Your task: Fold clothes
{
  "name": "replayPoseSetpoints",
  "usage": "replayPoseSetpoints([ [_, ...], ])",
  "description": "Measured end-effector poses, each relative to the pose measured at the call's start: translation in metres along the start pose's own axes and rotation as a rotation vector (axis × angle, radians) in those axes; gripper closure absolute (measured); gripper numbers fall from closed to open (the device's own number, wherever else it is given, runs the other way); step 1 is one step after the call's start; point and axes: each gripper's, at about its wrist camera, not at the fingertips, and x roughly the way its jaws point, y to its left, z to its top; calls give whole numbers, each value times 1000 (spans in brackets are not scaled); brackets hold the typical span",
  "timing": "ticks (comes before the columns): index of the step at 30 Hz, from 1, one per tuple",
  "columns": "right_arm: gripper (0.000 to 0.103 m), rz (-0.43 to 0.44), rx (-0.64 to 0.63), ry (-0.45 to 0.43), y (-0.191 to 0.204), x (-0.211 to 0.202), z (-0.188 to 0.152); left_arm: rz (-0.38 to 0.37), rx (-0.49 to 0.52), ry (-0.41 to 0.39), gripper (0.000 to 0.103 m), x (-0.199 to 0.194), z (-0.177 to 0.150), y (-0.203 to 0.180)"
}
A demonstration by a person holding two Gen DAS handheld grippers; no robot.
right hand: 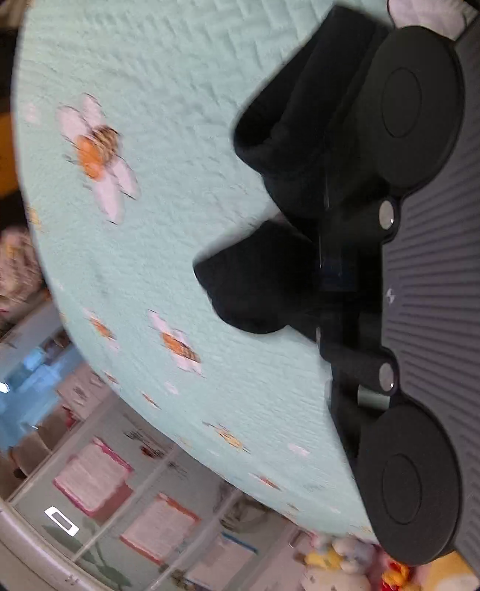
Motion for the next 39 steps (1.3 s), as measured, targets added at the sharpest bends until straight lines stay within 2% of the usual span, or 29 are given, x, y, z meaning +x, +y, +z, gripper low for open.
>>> replayPoseSetpoints([
  [3, 98, 87, -7, -70, -20, -56, 1, -20, 19, -7, 78, 0, 3, -4],
  [6, 97, 72, -57, -143, -50, -127, -5, -18, 31, 5, 78, 12, 6, -6],
  [9, 89, -50, -77, -86, -90, -137, -11, -14, 15, 21, 78, 30, 8, -7],
  [11, 76, -149, -38, -28, -112, -128, -14, -27, 2, 28, 78, 35, 8, -11],
  [12, 75, -196, -18, -34, -118, -128, -13, -36, 7, 30, 78, 34, 7, -14],
  [14, 73, -292, 15, -140, -118, -143, -9, -39, 37, 22, 74, 29, 7, -18],
  [15, 70, -336, 35, -225, -112, -155, -6, -31, 48, 14, 72, 27, 7, -18],
  [16, 64, -327, 25, -304, -103, -165, -1, -21, 45, 11, 72, 25, 7, -16],
  [18, 47, -223, -92, -408, -73, -175, 8, -11, 27, 14, 71, 26, 7, -12],
  [19, 27, -183, -194, -393, -54, -168, 10, -7, 18, 16, 71, 26, 7, -11],
  [20, 20, -148, -287, -361, -37, -160, 13, -4, 9, 18, 71, 27, 7, -9],
  [22, 20, -87, -422, -230, -12, -126, 17, -6, 9, 23, 71, 26, 6, -10],
  [24, 20, -43, -499, -130, 5, -91, 18, -3, 26, 28, 71, 22, 5, -14],
  [25, 20, -41, -571, -81, 13, -71, 19, 0, 38, 27, 71, 18, 5, -15],
  [27, 20, -122, -699, -8, 17, -36, 24, 14, 65, 11, 68, 8, 8, -17],
  [29, 21, -195, -701, 100, 6, -2, 44, 26, 75, -13, 65, -1, 11, -15],
  [31, 21, -227, -593, 185, -19, 20, 74, 40, 66, -30, 63, -4, 15, -13],
  [34, 23, -197, -419, 340, -49, 30, 93, 61, 60, -40, 63, -4, 17, -14],
  [37, 38, -164, -437, 451, -47, 29, 77, 68, 75, -15, 63, 8, 15, -24],
  [39, 38, -192, -511, 489, -35, 35, 68, 59, 94, 2, 63, 14, 12, -31],
])
